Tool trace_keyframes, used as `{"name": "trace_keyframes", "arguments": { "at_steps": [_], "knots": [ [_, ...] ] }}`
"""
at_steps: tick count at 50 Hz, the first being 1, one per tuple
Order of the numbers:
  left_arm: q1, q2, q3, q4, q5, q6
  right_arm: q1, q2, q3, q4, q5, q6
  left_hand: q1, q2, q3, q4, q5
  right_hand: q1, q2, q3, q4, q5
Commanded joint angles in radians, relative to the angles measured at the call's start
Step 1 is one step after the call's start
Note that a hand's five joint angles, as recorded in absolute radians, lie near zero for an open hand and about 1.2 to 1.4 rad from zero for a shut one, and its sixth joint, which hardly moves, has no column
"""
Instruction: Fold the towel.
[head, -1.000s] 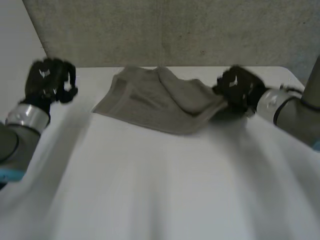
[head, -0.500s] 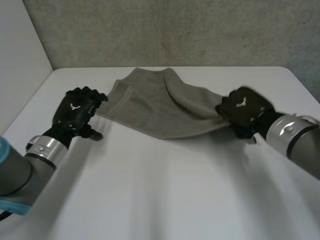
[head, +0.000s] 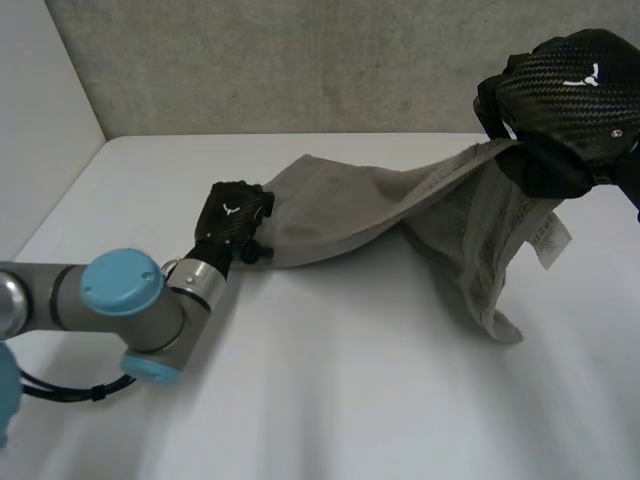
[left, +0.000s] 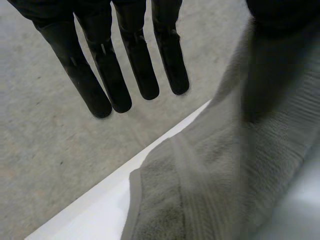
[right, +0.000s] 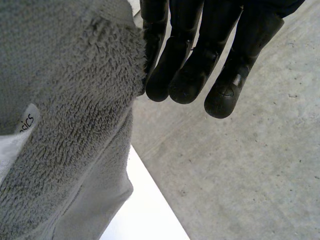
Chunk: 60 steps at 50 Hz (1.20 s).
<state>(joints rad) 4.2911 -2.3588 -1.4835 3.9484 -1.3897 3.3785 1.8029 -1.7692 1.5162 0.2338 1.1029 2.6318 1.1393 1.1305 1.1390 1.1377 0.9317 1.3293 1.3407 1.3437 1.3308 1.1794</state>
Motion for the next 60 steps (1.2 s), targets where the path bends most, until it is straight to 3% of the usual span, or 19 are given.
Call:
{"name": "trace_keyframes", "arguments": {
  "at_steps": [1,5,11,18,24,26,31,32,33,34,38,47,50,54,60],
  "knots": [
    [-0.008,-0.022,0.069,-0.113,-0.046,-0.1,-0.042,0.001,0.009,-0.001,-0.001,-0.007,0.257,0.266,0.257,0.259,0.29,0.067,0.056,0.053,0.065,0.042],
    [0.001,0.045,0.054,-0.201,0.023,-0.186,-0.071,0.002,0.004,-0.002,-0.005,-0.009,0.257,0.266,0.257,0.259,0.29,0.067,0.056,0.053,0.065,0.042],
    [0.041,0.174,-0.017,-0.224,0.067,-0.197,-0.091,0.013,-0.004,-0.005,-0.006,-0.009,0.257,0.266,0.257,0.259,0.29,0.067,0.056,0.053,0.065,0.042],
    [0.18,0.427,-0.112,-0.236,0.075,-0.196,-0.08,0.039,-0.011,-0.011,-0.009,-0.007,0.257,0.266,0.257,0.259,0.29,0.067,0.056,0.053,0.065,0.042],
    [0.197,0.553,-0.199,-0.261,0.093,-0.197,-0.073,0.045,-0.002,-0.013,-0.008,-0.006,0.257,0.266,0.257,0.259,0.29,0.067,0.056,0.053,0.065,0.042],
    [0.184,0.585,-0.285,-0.25,0.138,-0.194,-0.069,0.056,0.001,-0.013,-0.008,-0.007,0.257,0.266,0.257,0.259,0.29,0.067,0.056,0.053,0.065,0.042],
    [0.177,0.544,-0.324,-0.228,0.143,-0.191,-0.065,0.099,0.001,-0.013,-0.005,-0.009,0.257,0.266,0.257,0.259,0.29,0.067,0.056,0.053,0.065,0.042],
    [0.168,0.499,-0.321,-0.218,0.143,-0.185,-0.065,0.099,0.001,-0.013,-0.005,-0.009,0.1,0.109,0.101,0.102,0.133,0.067,0.056,0.053,0.065,0.042],
    [0.168,0.498,-0.32,-0.218,0.143,-0.185,-0.065,0.099,0.001,-0.013,-0.005,-0.009,0.099,0.108,0.099,0.1,0.132,0.067,0.056,0.053,0.065,0.042],
    [0.142,0.44,-0.295,-0.225,0.141,-0.162,-0.065,0.111,0.001,-0.014,-0.003,-0.01,-0.517,-0.509,-0.517,-0.516,-0.484,0.067,0.056,0.053,0.065,0.042],
    [0.09,0.356,-0.233,-0.257,0.14,-0.122,-0.065,0.132,-0.01,-0.014,-0.003,-0.012,-0.79,-0.781,-0.79,-0.788,-0.757,0.067,0.056,0.053,0.065,0.042],
    [-0.042,0.159,-0.028,-0.423,0.132,-0.117,-0.066,0.145,-0.024,-0.016,0.005,-0.009,-0.794,-0.785,-0.793,-0.792,-0.761,0.067,0.056,0.053,0.065,0.042],
    [-0.071,0.104,0.038,-0.436,0.129,-0.116,-0.077,0.145,-0.067,-0.025,0.031,0.037,-0.782,-0.773,-0.782,-0.78,-0.749,0.067,0.056,0.053,0.065,0.042],
    [-0.1,0.047,0.13,-0.446,0.086,-0.116,-0.077,0.145,-0.117,-0.025,0.078,0.207,-0.767,-0.759,-0.767,-0.766,-0.734,0.067,0.056,0.053,0.065,0.042],
    [-0.119,-0.01,0.228,-0.446,0.015,-0.117,-0.105,0.146,-0.12,-0.027,0.074,0.251,-0.621,-0.612,-0.621,-0.62,-0.588,0.067,0.056,0.053,0.065,0.042]
  ]
}}
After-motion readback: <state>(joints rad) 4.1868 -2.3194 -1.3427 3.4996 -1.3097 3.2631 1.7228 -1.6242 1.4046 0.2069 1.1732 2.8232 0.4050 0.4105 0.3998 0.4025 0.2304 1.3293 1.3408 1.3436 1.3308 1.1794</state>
